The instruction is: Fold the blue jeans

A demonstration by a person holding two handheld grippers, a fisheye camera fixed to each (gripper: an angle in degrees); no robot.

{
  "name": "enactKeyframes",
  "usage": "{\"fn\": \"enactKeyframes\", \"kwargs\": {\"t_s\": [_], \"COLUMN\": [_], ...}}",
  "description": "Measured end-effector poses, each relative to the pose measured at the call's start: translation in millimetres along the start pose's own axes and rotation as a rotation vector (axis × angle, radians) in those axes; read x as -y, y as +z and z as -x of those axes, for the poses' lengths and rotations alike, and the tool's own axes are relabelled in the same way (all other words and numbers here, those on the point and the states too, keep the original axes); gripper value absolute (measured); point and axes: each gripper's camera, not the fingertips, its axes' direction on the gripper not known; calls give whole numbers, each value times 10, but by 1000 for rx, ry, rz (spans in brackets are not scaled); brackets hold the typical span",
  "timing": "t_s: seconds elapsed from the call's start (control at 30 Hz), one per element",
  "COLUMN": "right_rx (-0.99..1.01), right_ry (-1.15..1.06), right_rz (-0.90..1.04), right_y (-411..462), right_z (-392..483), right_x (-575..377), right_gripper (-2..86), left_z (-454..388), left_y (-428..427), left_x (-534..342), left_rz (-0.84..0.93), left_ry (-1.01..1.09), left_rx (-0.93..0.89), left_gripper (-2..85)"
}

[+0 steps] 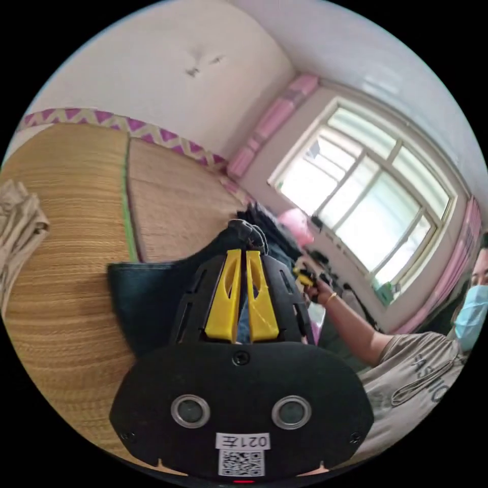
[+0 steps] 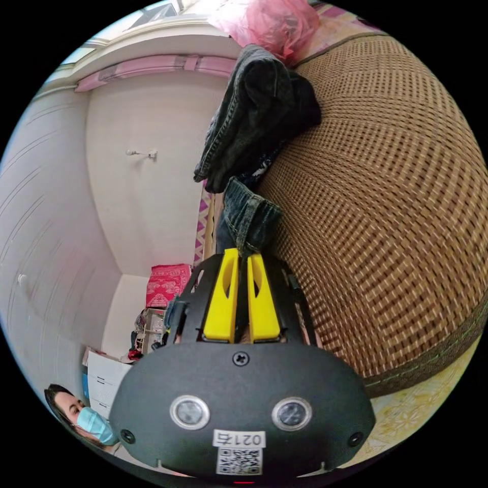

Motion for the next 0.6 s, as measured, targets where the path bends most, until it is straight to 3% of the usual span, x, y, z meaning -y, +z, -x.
{"fn": "enactKeyframes", "kwargs": {"t_s": [0.07,0.17,0.23,0.4,0.53,0.6], "right_rx": [6,-40,-54,-122,-168,-177], "right_ry": [-35,-118,-147,-191,-201,-203], "right_rz": [-3,-14,-27,-28,-25,-27], "right_y": [-18,-32,-38,-7,-2,-13], "right_z": [-41,51,78,187,252,272], "right_x": [-90,-226,-307,-438,-502,-520], "right_gripper": [2,2,2,3,6,10], "left_z": [461,1172,1873,3382,4087,4213], "left_y": [-1037,-2627,-3603,-4132,-4309,-4337], "left_x": [-201,-750,-1432,-3099,-4200,-4363], "left_rz": [-124,-239,-305,-180,-313,-282], "left_ry": [-33,-62,-182,-469,-592,-604], "left_rx": [38,236,319,399,243,269], "left_gripper": [-10,-10,-10,-10,-8,-6]}}
